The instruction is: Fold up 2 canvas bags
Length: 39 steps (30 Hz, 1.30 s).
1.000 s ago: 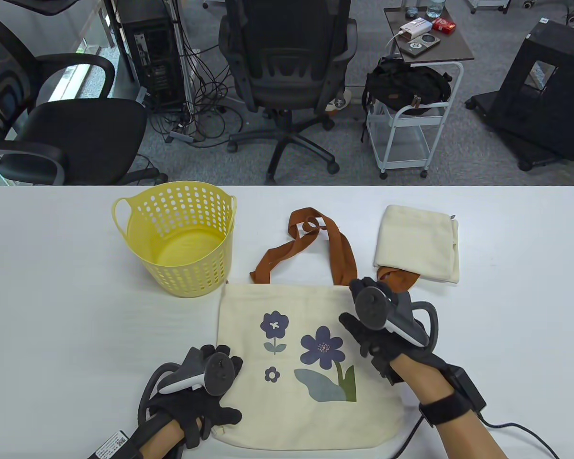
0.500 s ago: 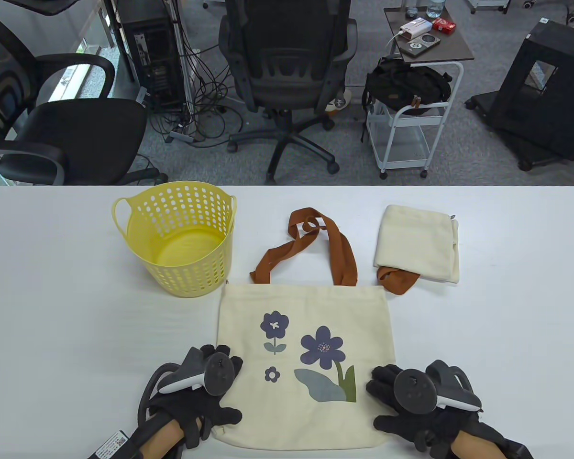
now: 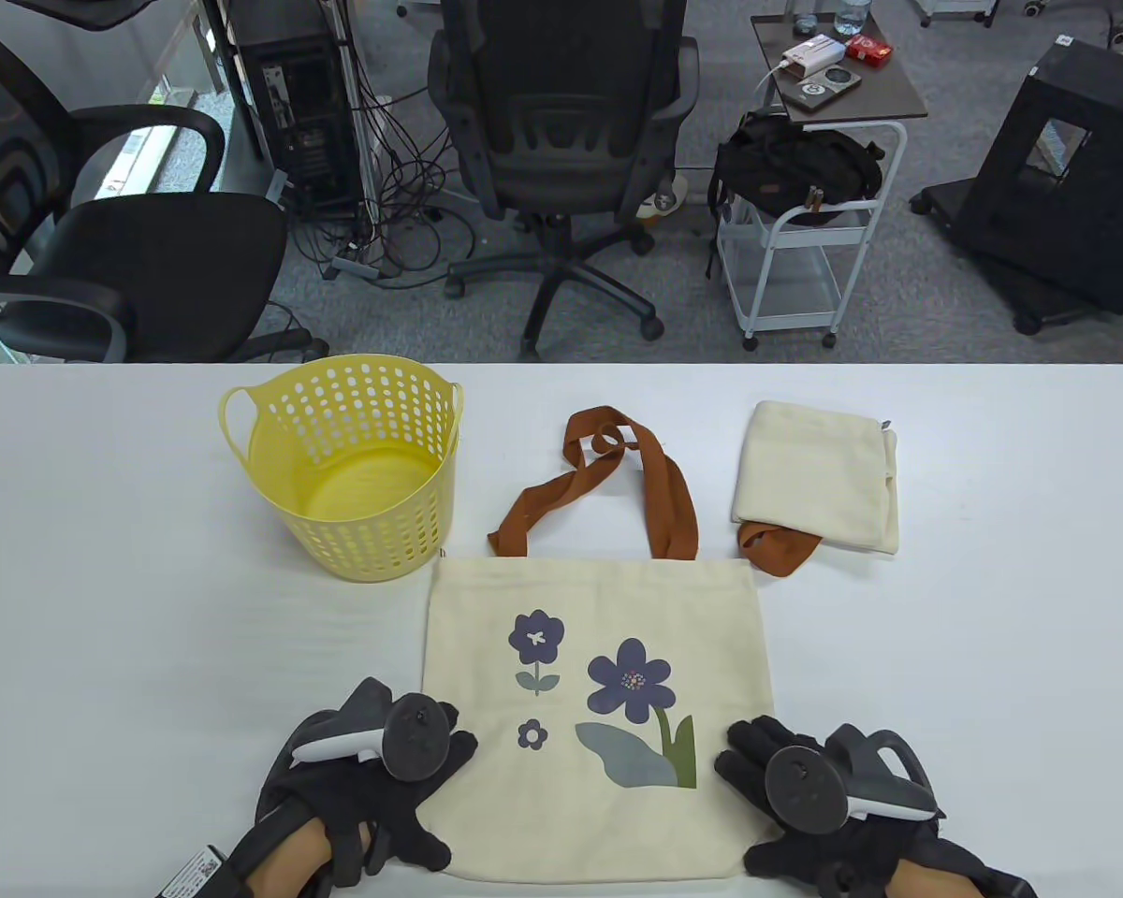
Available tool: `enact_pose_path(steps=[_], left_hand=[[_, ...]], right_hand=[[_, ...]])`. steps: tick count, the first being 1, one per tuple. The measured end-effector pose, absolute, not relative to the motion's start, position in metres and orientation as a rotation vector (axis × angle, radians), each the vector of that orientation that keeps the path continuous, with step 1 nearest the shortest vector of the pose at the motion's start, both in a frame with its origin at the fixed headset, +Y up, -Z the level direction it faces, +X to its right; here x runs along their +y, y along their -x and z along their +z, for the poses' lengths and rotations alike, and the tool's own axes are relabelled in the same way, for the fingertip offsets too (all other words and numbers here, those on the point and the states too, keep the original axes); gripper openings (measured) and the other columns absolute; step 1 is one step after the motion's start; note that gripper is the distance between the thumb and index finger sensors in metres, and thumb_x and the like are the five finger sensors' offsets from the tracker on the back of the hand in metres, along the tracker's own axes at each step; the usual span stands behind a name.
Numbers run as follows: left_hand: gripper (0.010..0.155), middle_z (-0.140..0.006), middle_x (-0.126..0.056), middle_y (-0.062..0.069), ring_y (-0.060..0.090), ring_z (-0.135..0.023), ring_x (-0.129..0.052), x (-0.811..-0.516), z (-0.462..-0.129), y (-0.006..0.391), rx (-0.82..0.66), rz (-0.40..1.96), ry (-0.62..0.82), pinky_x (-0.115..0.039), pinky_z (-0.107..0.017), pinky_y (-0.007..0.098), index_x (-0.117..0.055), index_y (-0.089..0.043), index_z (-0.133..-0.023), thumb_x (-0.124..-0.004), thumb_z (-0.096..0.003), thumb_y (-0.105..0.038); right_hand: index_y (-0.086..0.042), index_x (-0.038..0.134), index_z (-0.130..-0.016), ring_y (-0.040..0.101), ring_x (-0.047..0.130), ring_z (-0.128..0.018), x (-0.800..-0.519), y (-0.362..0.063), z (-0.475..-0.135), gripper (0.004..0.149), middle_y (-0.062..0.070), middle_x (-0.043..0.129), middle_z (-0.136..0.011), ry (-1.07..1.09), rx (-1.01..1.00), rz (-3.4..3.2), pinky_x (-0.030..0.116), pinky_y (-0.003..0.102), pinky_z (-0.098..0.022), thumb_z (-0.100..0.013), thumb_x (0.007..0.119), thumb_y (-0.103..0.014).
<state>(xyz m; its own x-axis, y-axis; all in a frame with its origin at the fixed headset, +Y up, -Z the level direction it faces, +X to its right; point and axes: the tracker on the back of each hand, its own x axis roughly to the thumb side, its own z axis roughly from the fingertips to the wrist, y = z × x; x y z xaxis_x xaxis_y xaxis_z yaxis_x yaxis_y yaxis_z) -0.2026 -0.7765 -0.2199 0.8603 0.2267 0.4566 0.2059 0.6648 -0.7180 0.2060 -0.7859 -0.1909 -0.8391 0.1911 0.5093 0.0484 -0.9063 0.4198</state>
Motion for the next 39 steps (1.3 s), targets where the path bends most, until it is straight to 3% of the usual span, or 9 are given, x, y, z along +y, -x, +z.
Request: enact_pose_path(steps=[7, 12, 17, 23, 29, 35, 39], left_hand=[[0.105, -0.112, -0.004, 0.007, 0.042, -0.107, -0.001, -0.773, -0.209, 0.189, -0.569, -0.154, 0.779, -0.02, -0.078, 0.065, -0.02, -0.028, -0.106, -0.089, -0.0303, -0.055], [0.089, -0.113, -0.015, 0.007, 0.043, -0.111, -0.018, -0.771, -0.208, 0.186, -0.548, -0.169, 0.667, -0.03, -0.079, 0.065, -0.03, -0.029, -0.106, -0.082, -0.0385, -0.052], [0.066, -0.111, -0.047, 0.001, 0.035, -0.109, -0.052, -0.762, -0.213, 0.188, -0.469, -0.111, 0.423, -0.05, -0.078, 0.061, -0.057, -0.03, -0.1, -0.081, -0.0411, -0.045], [0.055, -0.106, -0.067, 0.0, 0.033, -0.104, -0.069, -0.752, -0.227, 0.208, -0.428, 0.17, 0.445, -0.056, -0.076, 0.058, -0.073, -0.028, -0.093, -0.082, -0.0408, -0.043], [0.053, -0.107, -0.063, 0.003, 0.036, -0.103, -0.067, -0.74, -0.236, 0.223, -0.379, 0.398, 0.456, -0.053, -0.077, 0.059, -0.076, -0.025, -0.091, -0.083, -0.0411, -0.042], [0.054, -0.089, -0.087, 0.004, 0.033, -0.08, -0.095, -0.734, -0.258, 0.232, -0.302, 0.567, 0.538, -0.069, -0.071, 0.057, -0.077, -0.026, -0.092, -0.085, -0.0415, -0.043], [0.057, -0.082, -0.093, 0.005, 0.031, -0.065, -0.102, -0.739, -0.278, 0.234, -0.206, 0.632, 0.605, -0.071, -0.068, 0.057, -0.076, -0.024, -0.094, -0.086, -0.041, -0.043]], right_hand=[[-0.031, 0.052, -0.103, 0.031, 0.043, -0.107, -0.785, -0.206, -0.192, 0.078, 0.005, 0.04, -0.115, -0.822, 0.533, 2.899, 0.051, 0.051, -0.077, -0.037, 0.086, -0.055], [-0.036, 0.065, -0.096, 0.025, 0.062, -0.102, -0.783, -0.206, -0.194, 0.059, -0.002, 0.058, -0.109, -0.746, 0.306, 2.965, 0.064, 0.045, -0.074, -0.041, 0.085, -0.046], [-0.04, 0.072, -0.09, 0.02, 0.074, -0.097, -0.78, -0.213, -0.201, 0.048, -0.006, 0.07, -0.104, -0.666, 0.239, 2.913, 0.072, 0.041, -0.07, -0.044, 0.082, -0.043], [-0.038, 0.075, -0.09, 0.021, 0.086, -0.09, -0.77, -0.231, -0.214, 0.046, -0.005, 0.081, -0.098, -0.567, 0.25, 2.723, 0.078, 0.042, -0.066, -0.045, 0.082, -0.044], [-0.031, 0.08, -0.088, 0.023, 0.097, -0.078, -0.756, -0.241, -0.231, 0.047, -0.001, 0.093, -0.087, -0.448, 0.211, 2.551, 0.082, 0.045, -0.06, -0.043, 0.084, -0.043], [-0.025, 0.083, -0.086, 0.024, 0.106, -0.063, -0.746, -0.246, -0.259, 0.048, 0.003, 0.1, -0.077, -0.426, 0.372, 2.44, 0.089, 0.044, -0.048, -0.042, 0.087, -0.044], [-0.022, 0.083, -0.087, 0.022, 0.11, -0.055, -0.744, -0.243, -0.277, 0.051, 0.003, 0.102, -0.072, -0.334, 0.429, 2.456, 0.091, 0.042, -0.042, -0.041, 0.089, -0.044]])
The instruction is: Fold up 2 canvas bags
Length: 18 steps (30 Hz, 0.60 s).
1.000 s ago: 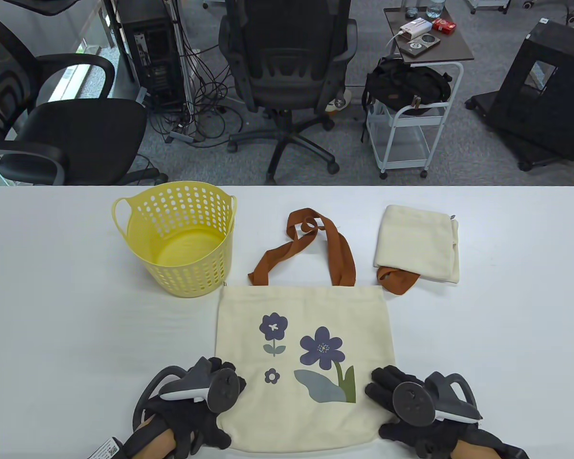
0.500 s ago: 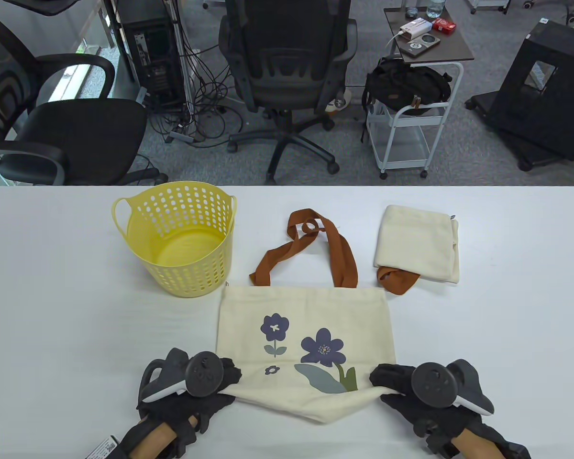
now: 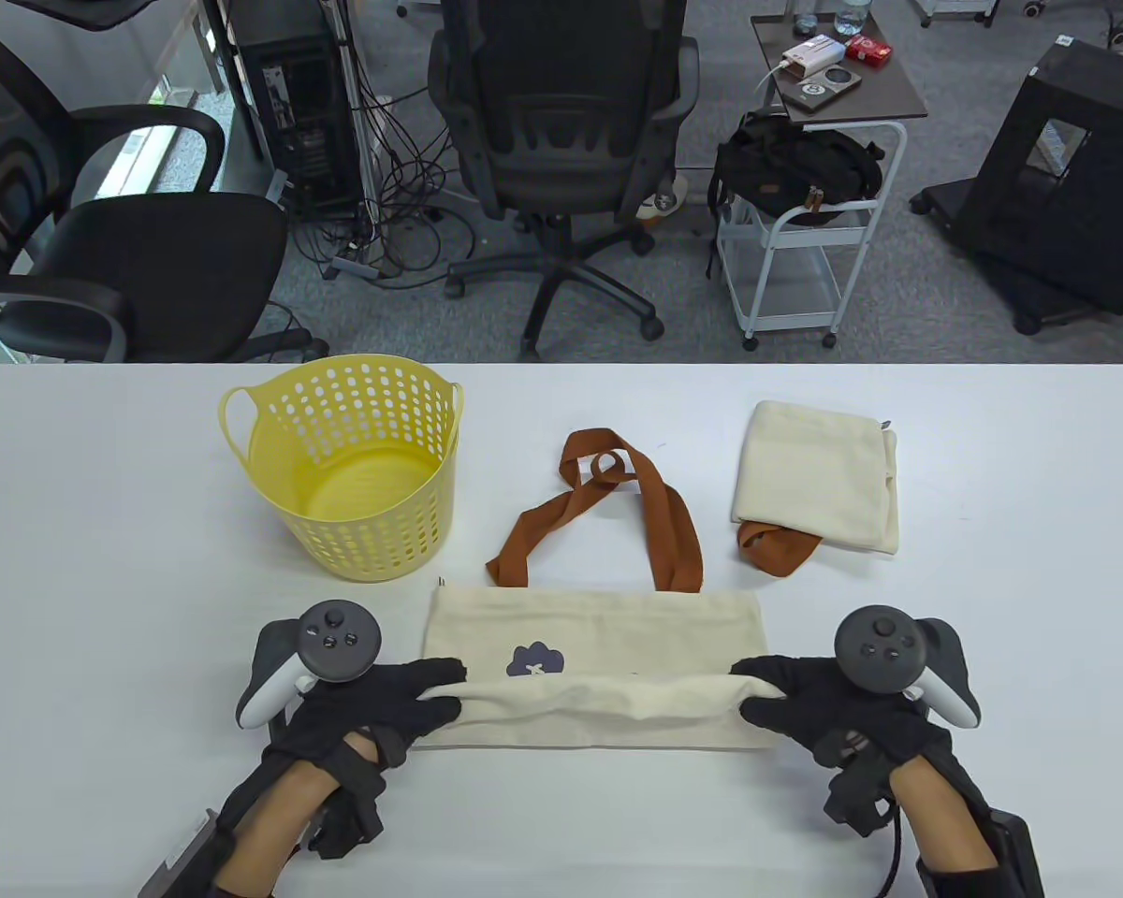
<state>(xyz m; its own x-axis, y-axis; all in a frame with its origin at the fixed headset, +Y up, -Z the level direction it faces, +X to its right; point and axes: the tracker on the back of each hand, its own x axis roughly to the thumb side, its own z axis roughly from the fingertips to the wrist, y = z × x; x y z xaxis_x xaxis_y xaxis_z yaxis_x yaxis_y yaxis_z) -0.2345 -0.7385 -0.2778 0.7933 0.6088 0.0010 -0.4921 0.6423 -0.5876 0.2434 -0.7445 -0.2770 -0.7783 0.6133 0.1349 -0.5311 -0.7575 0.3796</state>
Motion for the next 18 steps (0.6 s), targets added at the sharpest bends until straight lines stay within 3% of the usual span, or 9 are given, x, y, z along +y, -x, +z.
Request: enact_pose_path(steps=[5, 9, 13, 18], left_hand=[[0.058, -0.081, -0.092, 0.005, 0.027, -0.055, -0.103, -0.756, -0.289, 0.228, -0.144, 0.57, 0.62, -0.075, -0.066, 0.053, -0.074, -0.023, -0.094, -0.086, -0.0408, -0.044], [0.06, -0.082, -0.091, 0.005, 0.027, -0.056, -0.103, -0.759, -0.28, 0.222, -0.141, 0.469, 0.484, -0.076, -0.065, 0.051, -0.073, -0.022, -0.094, -0.086, -0.0399, -0.044], [0.065, -0.087, -0.087, 0.005, 0.027, -0.062, -0.1, -0.751, -0.266, 0.213, -0.119, 0.322, 0.331, -0.074, -0.066, 0.053, -0.066, -0.021, -0.098, -0.081, -0.0405, -0.047], [0.073, -0.103, -0.07, 0.005, 0.031, -0.083, -0.089, -0.74, -0.257, 0.216, -0.084, 0.25, 0.198, -0.067, -0.072, 0.056, -0.05, -0.024, -0.104, -0.073, -0.0414, -0.054]], right_hand=[[-0.021, 0.079, -0.09, 0.02, 0.109, -0.051, -0.761, -0.238, -0.288, 0.056, 0.001, 0.101, -0.07, -0.221, 0.428, 2.55, 0.09, 0.041, -0.041, -0.041, 0.089, -0.044], [-0.023, 0.074, -0.094, 0.018, 0.105, -0.055, -0.768, -0.225, -0.28, 0.06, 0.0, 0.097, -0.074, -0.167, 0.332, 2.712, 0.088, 0.041, -0.046, -0.04, 0.09, -0.045], [-0.024, 0.071, -0.096, 0.018, 0.103, -0.058, -0.762, -0.21, -0.269, 0.065, -0.001, 0.095, -0.077, -0.111, 0.133, 2.889, 0.086, 0.041, -0.048, -0.039, 0.09, -0.048], [-0.024, 0.05, -0.105, 0.027, 0.09, -0.081, -0.765, -0.194, -0.256, 0.083, 0.003, 0.077, -0.099, -0.028, 0.035, 3.113, 0.077, 0.047, -0.061, -0.038, 0.088, -0.054]])
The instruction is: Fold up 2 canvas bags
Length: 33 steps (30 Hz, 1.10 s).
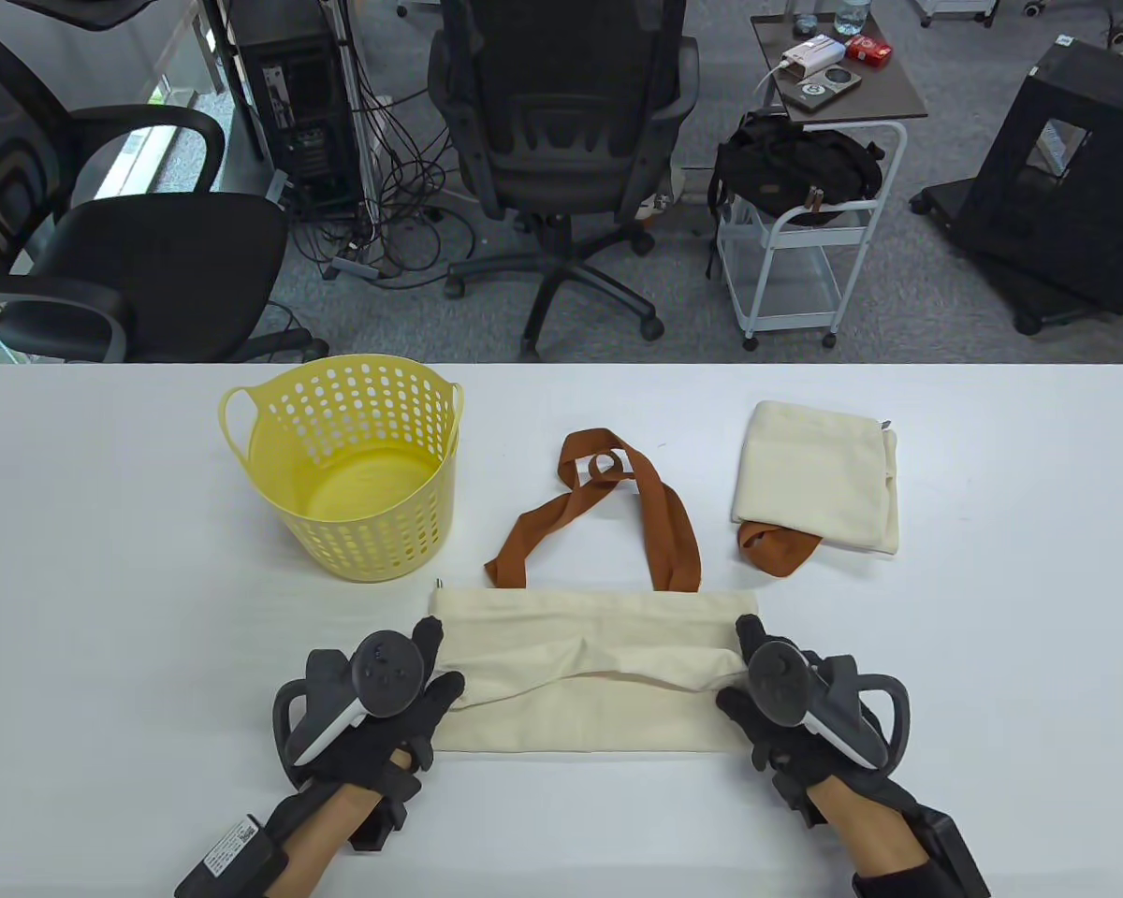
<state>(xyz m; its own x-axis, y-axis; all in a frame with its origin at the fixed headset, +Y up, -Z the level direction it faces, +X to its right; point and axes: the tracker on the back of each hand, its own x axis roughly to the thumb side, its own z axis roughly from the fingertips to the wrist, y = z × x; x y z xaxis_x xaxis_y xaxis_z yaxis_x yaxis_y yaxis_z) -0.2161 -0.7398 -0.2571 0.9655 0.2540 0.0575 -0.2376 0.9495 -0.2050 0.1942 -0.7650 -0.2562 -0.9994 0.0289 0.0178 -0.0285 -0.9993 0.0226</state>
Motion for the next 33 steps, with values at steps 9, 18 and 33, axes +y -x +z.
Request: enact_pose_path(steps=[9, 18, 33], left_hand=[[0.08, -0.117, -0.018, 0.003, 0.042, -0.112, -0.024, -0.759, -0.259, 0.197, -0.272, 0.164, 0.355, -0.032, -0.08, 0.065, -0.039, -0.033, -0.107, -0.076, -0.04, -0.055], [0.088, -0.106, 0.014, -0.003, 0.039, -0.109, -0.004, -0.793, -0.267, 0.191, -0.275, 0.059, 0.614, -0.014, -0.078, 0.063, -0.018, -0.035, -0.106, -0.069, -0.0382, -0.06], [0.088, -0.107, 0.013, -0.003, 0.038, -0.11, -0.006, -0.794, -0.267, 0.191, -0.268, 0.047, 0.623, -0.015, -0.079, 0.062, -0.018, -0.035, -0.106, -0.069, -0.0384, -0.061]], right_hand=[[-0.024, 0.045, -0.106, 0.034, 0.077, -0.094, -0.774, -0.195, -0.258, 0.083, 0.007, 0.063, -0.109, 0.014, 0.125, 3.152, 0.07, 0.053, -0.067, -0.04, 0.085, -0.054], [-0.023, 0.045, -0.107, 0.04, 0.071, -0.097, -0.776, -0.201, -0.264, 0.083, 0.009, 0.057, -0.112, 0.079, 0.219, 3.065, 0.067, 0.055, -0.069, -0.04, 0.084, -0.055], [-0.028, 0.041, -0.107, 0.038, 0.043, -0.109, -0.698, -0.144, -0.387, 0.081, 0.005, 0.038, -0.118, 0.031, 0.081, 3.066, 0.05, 0.058, -0.078, -0.043, 0.087, -0.046]])
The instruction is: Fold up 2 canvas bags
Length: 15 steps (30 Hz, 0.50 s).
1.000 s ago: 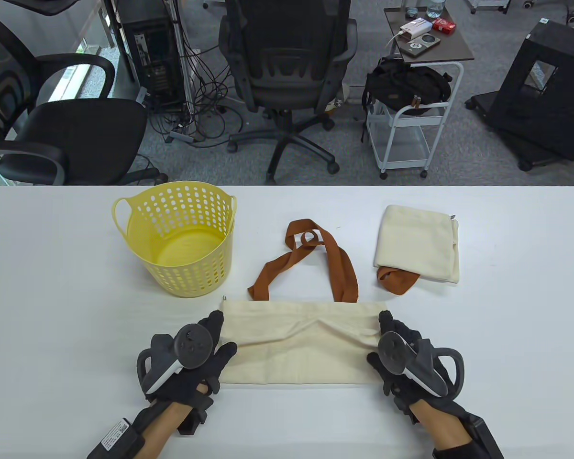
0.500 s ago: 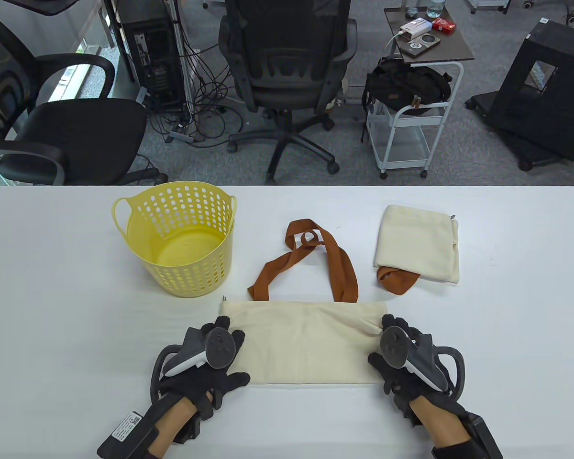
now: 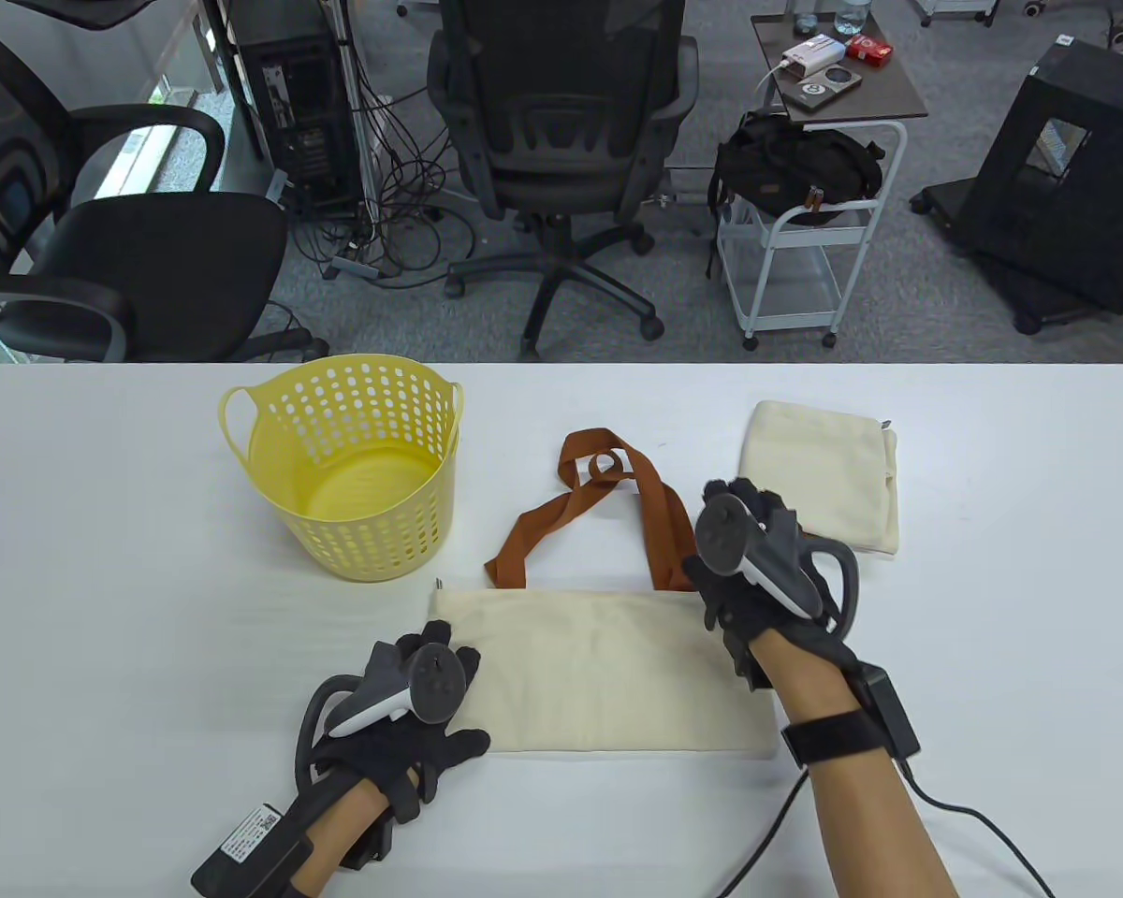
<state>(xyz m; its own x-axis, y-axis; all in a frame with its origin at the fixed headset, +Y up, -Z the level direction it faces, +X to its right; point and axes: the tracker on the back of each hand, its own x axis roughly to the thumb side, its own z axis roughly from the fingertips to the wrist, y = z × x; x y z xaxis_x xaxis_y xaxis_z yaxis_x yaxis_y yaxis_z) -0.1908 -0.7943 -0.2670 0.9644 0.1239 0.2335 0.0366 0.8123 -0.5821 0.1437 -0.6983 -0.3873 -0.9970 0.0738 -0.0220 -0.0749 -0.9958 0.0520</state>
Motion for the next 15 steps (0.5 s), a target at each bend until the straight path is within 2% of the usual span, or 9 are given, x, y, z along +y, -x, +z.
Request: enact_pose_path(steps=[5, 10, 15], left_hand=[[0.087, -0.108, 0.011, -0.002, 0.038, -0.11, -0.007, -0.794, -0.267, 0.19, -0.261, 0.036, 0.622, -0.017, -0.079, 0.062, -0.019, -0.035, -0.106, -0.069, -0.0387, -0.061], [0.087, -0.107, 0.011, -0.003, 0.038, -0.11, -0.007, -0.794, -0.266, 0.191, -0.264, 0.043, 0.62, -0.016, -0.079, 0.062, -0.019, -0.035, -0.106, -0.069, -0.0387, -0.061], [0.087, -0.107, 0.012, -0.003, 0.037, -0.11, -0.006, -0.795, -0.266, 0.192, -0.26, 0.055, 0.623, -0.015, -0.079, 0.061, -0.019, -0.036, -0.106, -0.069, -0.039, -0.061]], right_hand=[[-0.038, 0.042, -0.105, 0.032, 0.035, -0.111, -0.699, -0.1, -0.444, 0.077, -0.002, 0.033, -0.119, 0.008, 0.174, 3.11, 0.044, 0.056, -0.081, -0.044, 0.088, -0.041], [-0.043, 0.026, -0.104, 0.031, 0.023, -0.112, -0.723, -0.062, -0.486, 0.089, -0.004, 0.02, -0.119, -0.047, 0.346, 3.215, 0.034, 0.056, -0.083, -0.043, 0.091, -0.038], [-0.046, 0.019, -0.102, 0.029, 0.014, -0.112, -0.751, -0.045, -0.519, 0.092, -0.007, 0.011, -0.117, 0.084, 0.574, 3.317, 0.027, 0.055, -0.084, -0.045, 0.09, -0.031]])
